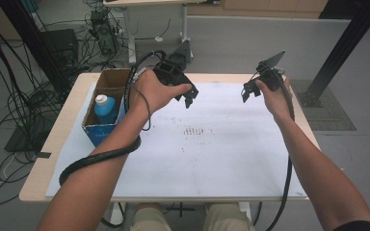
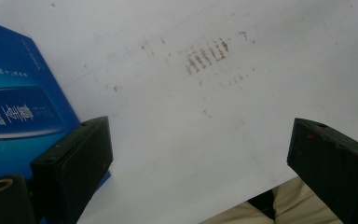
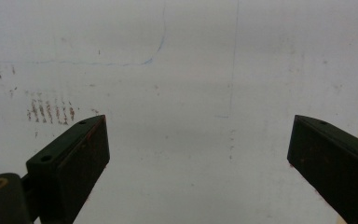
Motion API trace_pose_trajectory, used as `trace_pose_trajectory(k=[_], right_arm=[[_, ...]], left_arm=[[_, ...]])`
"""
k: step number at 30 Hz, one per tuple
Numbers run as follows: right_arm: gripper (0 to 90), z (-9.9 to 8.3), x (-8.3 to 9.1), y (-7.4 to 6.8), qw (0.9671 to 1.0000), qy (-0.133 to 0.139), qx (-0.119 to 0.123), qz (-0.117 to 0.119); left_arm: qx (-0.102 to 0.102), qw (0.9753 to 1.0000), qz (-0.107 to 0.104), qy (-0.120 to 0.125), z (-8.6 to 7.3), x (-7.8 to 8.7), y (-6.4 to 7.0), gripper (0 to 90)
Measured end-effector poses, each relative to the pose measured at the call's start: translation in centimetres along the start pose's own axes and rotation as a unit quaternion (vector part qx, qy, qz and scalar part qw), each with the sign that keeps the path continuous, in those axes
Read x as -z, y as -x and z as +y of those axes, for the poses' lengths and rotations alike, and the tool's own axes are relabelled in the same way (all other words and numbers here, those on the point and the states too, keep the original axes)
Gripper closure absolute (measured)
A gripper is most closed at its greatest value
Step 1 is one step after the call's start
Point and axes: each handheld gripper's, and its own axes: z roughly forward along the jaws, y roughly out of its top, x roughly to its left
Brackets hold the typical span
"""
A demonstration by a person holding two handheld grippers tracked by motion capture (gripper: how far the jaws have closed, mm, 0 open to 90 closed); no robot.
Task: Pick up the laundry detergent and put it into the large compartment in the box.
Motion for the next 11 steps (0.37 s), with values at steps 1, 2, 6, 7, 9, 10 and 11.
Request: trace_pose_trajectory(k=[1,2,6,7,9,10,11], right_arm=[[5.4,0.02,-0.03,-0.07,1.0000,-0.001,0.001,-0.001],[5.5,0.04,-0.08,-0.15,1.0000,-0.002,0.002,-0.001],[5.5,-0.01,-0.08,-0.37,1.0000,-0.001,0.005,0.000],[5.5,-0.03,-0.06,-0.44,1.0000,0.000,0.004,-0.001],[5.4,-0.06,-0.05,-0.55,1.0000,-0.001,0.006,-0.002],[5.4,-0.06,-0.06,-0.54,1.0000,-0.001,0.008,-0.002],[5.4,-0.09,-0.06,-0.59,1.0000,-0.002,0.007,-0.002]], left_arm=[[0.000,1.0000,0.000,0.000,0.00,-0.02,-0.01,7.1],[-0.001,1.0000,0.000,-0.001,0.00,-0.03,0.01,7.1],[-0.004,1.0000,-0.001,-0.001,0.02,-0.03,-0.02,7.1],[-0.004,1.0000,-0.001,0.000,0.00,0.00,-0.01,7.1],[-0.004,1.0000,-0.002,0.001,-0.03,-0.01,-0.01,7.0],[-0.005,1.0000,-0.002,0.000,-0.01,-0.01,0.01,6.9],[-0.005,1.0000,-0.003,0.001,-0.01,-0.03,0.00,6.8]])
